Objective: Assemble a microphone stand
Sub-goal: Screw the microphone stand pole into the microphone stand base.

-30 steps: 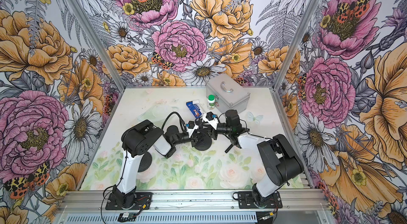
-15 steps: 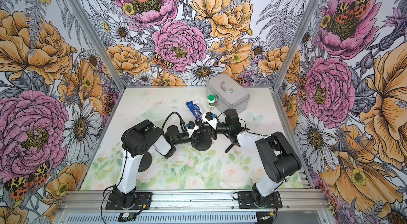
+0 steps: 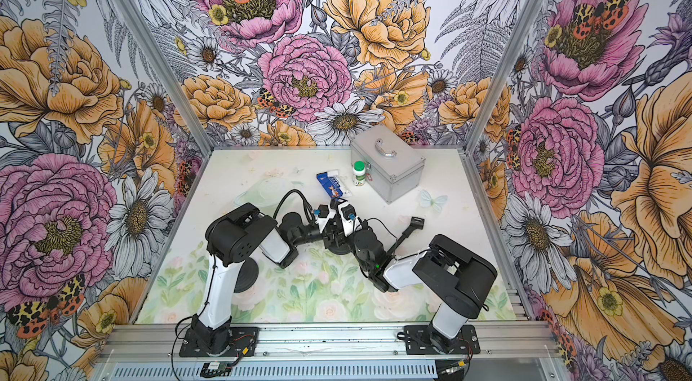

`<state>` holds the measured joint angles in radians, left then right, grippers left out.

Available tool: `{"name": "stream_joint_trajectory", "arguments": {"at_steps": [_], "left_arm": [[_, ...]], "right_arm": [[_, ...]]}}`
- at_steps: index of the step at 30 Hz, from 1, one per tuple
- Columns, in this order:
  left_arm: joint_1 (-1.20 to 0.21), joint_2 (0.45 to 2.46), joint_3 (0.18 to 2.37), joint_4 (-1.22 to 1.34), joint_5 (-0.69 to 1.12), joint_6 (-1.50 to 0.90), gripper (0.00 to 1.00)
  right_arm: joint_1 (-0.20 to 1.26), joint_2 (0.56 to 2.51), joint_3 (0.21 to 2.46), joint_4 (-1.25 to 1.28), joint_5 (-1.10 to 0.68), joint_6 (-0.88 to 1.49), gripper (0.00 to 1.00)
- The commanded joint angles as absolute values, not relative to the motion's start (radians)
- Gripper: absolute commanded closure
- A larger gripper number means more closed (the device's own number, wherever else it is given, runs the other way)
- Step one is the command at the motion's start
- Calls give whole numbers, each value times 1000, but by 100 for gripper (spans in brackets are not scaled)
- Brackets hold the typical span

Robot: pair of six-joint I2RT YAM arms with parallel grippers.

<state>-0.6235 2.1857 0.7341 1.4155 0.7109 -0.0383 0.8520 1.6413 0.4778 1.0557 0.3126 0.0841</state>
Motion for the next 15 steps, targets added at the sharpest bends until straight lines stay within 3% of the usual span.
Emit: {"name": "stream_joint_trajectory", "arguments": {"at_steps": [1, 3, 5, 12, 15], "left_arm": [[-652, 2187, 738, 1411, 726, -53, 83], [-652, 2187, 737, 1412, 727, -53, 83], [-652, 2188, 739, 1412, 728, -52, 83], [-653, 2189, 739, 1412, 731, -51, 83], [-652, 2191, 742, 1411, 734, -52, 83]], "right_arm": [[806, 1604, 452, 895, -99, -111, 67], [691, 1552, 449, 855, -404, -125, 64], [625, 1514, 460, 797, -593, -166, 60], [460, 1532, 575, 615, -952, -209, 59], [438, 1572, 641, 557, -1023, -225, 59]]}}
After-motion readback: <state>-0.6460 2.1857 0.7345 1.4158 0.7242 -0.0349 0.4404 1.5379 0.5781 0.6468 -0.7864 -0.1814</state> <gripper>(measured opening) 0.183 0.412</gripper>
